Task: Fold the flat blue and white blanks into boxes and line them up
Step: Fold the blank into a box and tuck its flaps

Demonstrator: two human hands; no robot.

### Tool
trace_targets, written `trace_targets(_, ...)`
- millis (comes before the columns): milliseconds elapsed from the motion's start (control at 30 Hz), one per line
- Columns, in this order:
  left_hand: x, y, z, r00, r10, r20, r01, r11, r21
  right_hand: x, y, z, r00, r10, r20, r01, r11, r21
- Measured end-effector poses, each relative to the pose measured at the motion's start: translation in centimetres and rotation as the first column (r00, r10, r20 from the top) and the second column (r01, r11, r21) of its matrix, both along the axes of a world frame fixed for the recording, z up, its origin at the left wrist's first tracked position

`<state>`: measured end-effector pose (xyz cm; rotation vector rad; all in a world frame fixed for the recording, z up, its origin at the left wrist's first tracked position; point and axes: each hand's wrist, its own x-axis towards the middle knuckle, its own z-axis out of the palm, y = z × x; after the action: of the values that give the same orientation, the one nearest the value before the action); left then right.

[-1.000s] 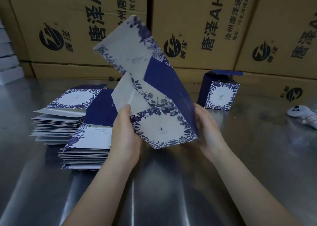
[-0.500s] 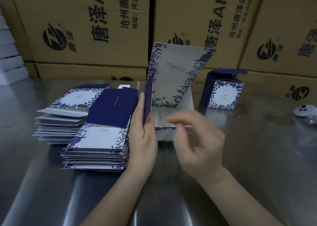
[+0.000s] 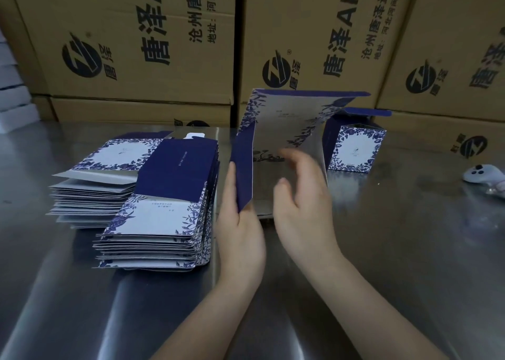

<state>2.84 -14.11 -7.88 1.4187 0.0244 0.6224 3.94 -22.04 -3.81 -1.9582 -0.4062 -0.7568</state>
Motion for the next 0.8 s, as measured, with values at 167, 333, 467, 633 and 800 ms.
trace_targets(167, 0.1, -0.6, -0.2, 1.000, 0.000, -0.006, 0.000, 0.999, -0.054, 1.7, 0.7, 1.1, 0.925, -0.182, -0.333, -0.007, 0.869, -0.494)
trace_targets(333, 0.2, -0.8, -0.8, 1.000, 0.024, -0.018, -0.024, 0.999, -0.025, 4.1, 2.0, 2.8, 0.830, -0.271, -0.488, -0.186, 0.690, -0.699)
trace_targets(467, 0.1, -1.1, -1.1, 1.000, 0.027, 0.009, -0.027, 0.999, -0.033, 4.4, 2.2, 3.5, 0.755, -0.220, -0.617, -0.339, 0.675, -0.655)
trace_targets(633, 0.3, -1.0, -1.3, 0.999, 0.025, 0.027, -0.025, 0.999, -0.034, 4.2, 2.6, 3.8, 0.738, -0.244, -0.629, -0.433, 0.545, -0.719)
trace_targets(800, 0.6, -0.7, -1.4, 0.999, 0.011, 0.036, -0.010, 1.000, -0.027, 4.7, 2.9, 3.4, 0.765, -0.289, -0.575, -0.418, 0.457, -0.786)
